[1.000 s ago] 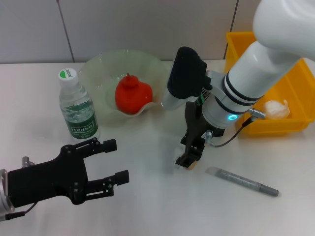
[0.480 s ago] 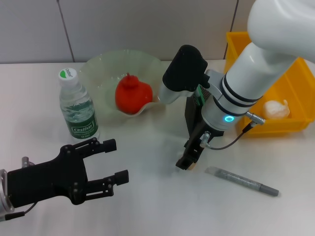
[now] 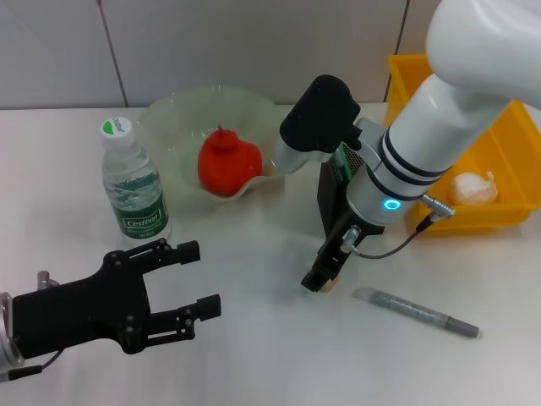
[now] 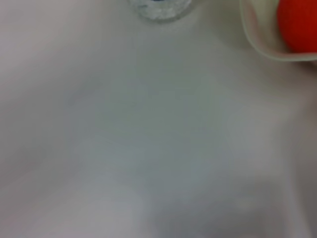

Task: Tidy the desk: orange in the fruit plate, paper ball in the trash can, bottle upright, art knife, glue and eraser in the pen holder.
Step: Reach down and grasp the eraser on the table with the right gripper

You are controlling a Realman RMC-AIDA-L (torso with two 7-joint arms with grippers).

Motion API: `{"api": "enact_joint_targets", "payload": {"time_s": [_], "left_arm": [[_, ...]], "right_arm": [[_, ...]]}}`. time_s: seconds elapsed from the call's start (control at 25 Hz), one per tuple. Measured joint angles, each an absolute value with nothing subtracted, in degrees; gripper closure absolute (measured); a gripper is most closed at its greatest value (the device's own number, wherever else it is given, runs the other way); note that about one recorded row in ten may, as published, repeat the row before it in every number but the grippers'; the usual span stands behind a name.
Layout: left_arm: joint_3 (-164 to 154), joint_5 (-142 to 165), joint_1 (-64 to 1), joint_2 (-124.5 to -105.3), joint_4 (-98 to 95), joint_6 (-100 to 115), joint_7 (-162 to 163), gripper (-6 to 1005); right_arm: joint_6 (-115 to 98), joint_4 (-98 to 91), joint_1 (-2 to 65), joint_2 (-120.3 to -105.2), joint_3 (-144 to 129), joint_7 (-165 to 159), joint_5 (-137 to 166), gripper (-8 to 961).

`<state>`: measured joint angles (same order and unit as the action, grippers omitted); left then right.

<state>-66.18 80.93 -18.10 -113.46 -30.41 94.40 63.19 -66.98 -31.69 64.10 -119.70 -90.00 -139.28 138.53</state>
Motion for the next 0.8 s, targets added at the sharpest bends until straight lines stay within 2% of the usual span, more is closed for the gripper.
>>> {"api": "enact_joint_targets", "payload": {"time_s": [0.8], "left_arm": [[-66.18, 80.95, -18.1, -113.45, -30.41, 94.43, 63.16, 187]], "right_arm": [[-67.16, -31.82, 63.52, -119.87, -90.72, -139.77, 138.37, 388]]}}
